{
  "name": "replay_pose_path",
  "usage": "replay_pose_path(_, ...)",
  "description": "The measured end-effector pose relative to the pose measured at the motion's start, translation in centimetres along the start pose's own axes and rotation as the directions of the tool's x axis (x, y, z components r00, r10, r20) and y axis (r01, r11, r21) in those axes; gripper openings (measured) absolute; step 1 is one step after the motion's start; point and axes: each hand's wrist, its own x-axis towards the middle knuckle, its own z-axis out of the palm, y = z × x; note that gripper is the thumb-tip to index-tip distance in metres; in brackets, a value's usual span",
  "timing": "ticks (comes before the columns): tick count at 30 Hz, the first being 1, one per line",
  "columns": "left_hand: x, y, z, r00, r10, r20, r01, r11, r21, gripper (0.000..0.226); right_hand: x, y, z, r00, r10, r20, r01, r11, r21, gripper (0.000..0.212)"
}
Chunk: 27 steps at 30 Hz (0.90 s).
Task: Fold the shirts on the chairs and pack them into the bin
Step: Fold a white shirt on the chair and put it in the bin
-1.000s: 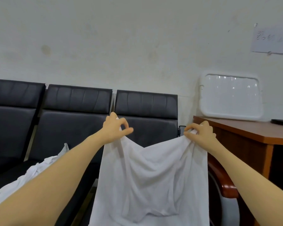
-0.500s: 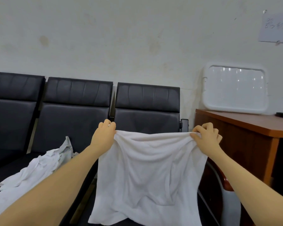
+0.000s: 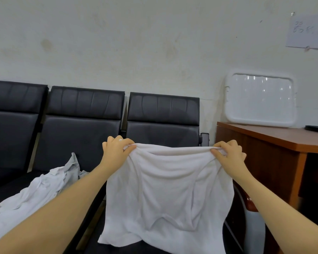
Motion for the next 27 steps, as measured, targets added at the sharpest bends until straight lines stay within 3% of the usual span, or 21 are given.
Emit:
replay_pose_path(11,-0.5,4.2,-3.9,0.930,0.088,-0.356,-0.138,0.984,-0.115,0.014,-1.1,-4.1,-3.6,0.947,-0.052,-0.316,0.118,0.974,0.195,0.016)
replay_pose_path(22,1.1,8.7,-10.3,0.819,0.192,-0.541,-0.280,0.956,-0.085,0.020,-1.1,-8.7,-9.8,0.840,-0.121,-0.528,0.236,0.959,0.156,0.011)
replay_pose_path(27,1.7,9.4,-11.4,0.768,0.205,-0.607,-0.299,0.952,-0.056,0.015,-0.6,-9.0,-11.6,0.773,-0.211,-0.599,0.300,0.953,0.051,0.008)
